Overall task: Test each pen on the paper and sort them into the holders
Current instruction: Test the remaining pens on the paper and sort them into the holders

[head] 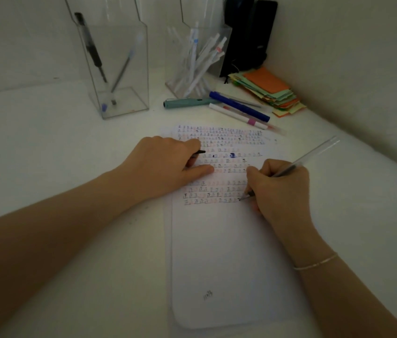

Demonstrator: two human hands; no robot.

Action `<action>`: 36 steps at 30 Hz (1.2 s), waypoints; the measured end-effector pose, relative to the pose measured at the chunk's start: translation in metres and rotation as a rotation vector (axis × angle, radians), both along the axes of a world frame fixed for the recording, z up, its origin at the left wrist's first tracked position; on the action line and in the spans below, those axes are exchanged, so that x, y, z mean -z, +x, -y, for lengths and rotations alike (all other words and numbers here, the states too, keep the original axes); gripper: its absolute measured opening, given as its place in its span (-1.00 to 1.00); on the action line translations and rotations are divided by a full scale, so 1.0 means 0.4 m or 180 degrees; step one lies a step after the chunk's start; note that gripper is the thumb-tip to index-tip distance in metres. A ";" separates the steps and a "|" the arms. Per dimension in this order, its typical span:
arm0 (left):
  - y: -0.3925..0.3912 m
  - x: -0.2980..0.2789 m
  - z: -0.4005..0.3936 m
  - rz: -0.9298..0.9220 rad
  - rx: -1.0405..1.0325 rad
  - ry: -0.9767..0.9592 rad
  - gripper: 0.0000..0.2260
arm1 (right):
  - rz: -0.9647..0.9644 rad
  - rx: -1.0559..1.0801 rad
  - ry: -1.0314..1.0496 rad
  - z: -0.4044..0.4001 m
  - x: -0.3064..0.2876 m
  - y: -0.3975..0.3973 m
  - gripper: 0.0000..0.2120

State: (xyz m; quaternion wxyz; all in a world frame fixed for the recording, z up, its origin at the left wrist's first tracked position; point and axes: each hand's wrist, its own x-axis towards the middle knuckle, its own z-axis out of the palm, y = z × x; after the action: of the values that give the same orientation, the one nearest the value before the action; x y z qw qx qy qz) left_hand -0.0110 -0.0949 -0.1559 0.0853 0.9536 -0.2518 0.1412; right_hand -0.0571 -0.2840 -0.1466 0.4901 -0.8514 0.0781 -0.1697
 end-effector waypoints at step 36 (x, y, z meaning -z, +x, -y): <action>-0.006 -0.013 0.014 -0.0914 0.0891 -0.2033 -0.82 | 0.0014 -0.0892 0.2458 -0.002 -0.030 0.001 -0.80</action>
State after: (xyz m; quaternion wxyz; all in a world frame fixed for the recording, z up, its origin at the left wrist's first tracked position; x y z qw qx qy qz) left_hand -0.0135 -0.1005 -0.1509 0.4313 0.8454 -0.3085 0.0645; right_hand -0.0565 -0.2833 -0.1344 0.7922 -0.6069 0.0183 -0.0613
